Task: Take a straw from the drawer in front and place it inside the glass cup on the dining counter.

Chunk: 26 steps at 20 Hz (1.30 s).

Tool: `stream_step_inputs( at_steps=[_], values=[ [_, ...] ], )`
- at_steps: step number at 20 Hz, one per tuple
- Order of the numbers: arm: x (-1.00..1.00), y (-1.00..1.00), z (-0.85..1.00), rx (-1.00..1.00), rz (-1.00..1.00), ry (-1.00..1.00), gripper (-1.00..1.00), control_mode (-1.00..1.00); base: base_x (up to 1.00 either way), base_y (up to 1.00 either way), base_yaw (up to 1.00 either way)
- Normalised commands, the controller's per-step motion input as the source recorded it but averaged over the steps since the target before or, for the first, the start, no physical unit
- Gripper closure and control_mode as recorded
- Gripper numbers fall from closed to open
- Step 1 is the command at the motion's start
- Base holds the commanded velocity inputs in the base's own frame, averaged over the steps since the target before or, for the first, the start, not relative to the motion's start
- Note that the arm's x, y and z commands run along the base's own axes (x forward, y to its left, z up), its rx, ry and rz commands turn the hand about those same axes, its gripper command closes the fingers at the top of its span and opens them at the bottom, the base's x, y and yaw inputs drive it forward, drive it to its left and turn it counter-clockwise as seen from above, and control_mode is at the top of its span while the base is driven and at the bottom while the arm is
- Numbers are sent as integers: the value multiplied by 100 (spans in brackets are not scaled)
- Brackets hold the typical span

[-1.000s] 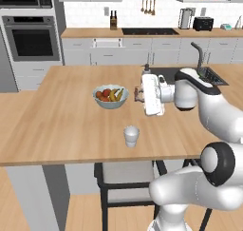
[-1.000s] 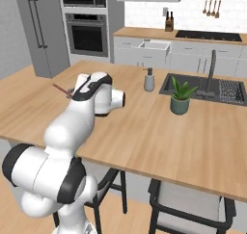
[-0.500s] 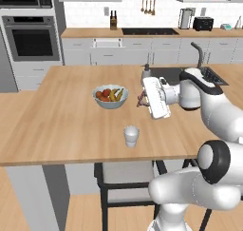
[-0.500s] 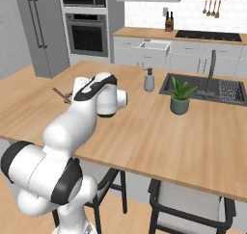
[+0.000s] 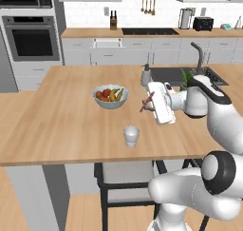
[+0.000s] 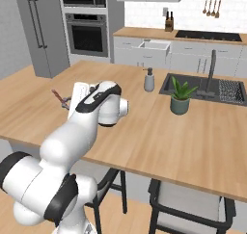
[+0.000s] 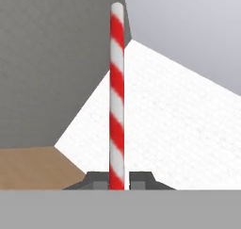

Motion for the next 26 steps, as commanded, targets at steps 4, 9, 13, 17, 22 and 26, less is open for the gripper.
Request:
stream_step_inputs(
  at_steps=[4,9,13,17,22,26],
  values=[
    [-13,-2,-13,4,0,15,100,-100,0,0,0],
    [0,-14,-19,0,0,14,100,-100,0,0,0],
    [0,-21,-12,0,0,10,100,-100,0,0,0],
    [1,-6,-8,0,0,9,100,-100,0,0,0],
    [10,0,-12,0,0,9,100,-100,0,0,0],
    [18,18,-32,0,2,10,100,-100,0,0,0]
  ],
)
